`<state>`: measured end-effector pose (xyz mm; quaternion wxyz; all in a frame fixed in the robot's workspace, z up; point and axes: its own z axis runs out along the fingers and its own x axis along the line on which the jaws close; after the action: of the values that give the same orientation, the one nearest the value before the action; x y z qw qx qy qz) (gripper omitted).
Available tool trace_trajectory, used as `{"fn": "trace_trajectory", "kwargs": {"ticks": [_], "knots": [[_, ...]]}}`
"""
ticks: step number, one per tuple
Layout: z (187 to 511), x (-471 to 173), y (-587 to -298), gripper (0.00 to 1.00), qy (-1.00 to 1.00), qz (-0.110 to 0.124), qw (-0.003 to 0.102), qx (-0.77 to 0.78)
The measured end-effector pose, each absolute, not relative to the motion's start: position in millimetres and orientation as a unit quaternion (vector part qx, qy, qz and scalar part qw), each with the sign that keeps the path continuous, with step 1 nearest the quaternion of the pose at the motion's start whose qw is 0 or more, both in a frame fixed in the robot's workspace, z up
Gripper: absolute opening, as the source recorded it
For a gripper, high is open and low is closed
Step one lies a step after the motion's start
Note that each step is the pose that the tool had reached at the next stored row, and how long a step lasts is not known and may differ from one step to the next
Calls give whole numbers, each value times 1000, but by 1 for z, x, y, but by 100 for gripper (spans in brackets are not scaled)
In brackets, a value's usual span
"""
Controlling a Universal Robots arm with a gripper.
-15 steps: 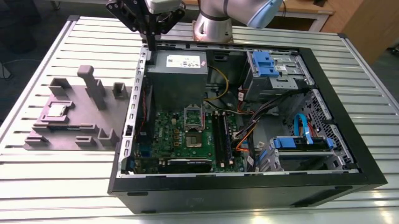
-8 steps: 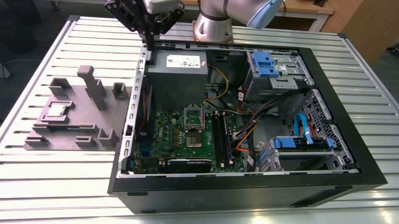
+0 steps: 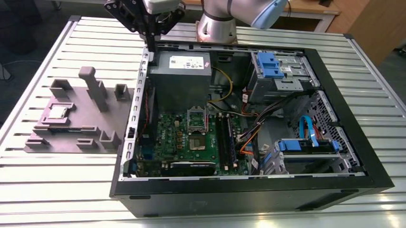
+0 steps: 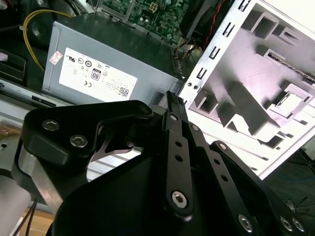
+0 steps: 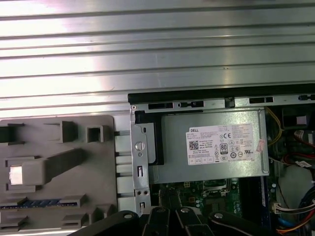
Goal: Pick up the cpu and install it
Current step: 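Reach for the cpu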
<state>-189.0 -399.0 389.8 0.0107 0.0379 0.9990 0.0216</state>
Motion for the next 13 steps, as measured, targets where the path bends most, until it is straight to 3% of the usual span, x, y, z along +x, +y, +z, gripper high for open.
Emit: {"fn": "trace_trajectory", "kwargs": {"ticks": [13], "knots": [[390,-198,-399,10,999,22,11,38]]}}
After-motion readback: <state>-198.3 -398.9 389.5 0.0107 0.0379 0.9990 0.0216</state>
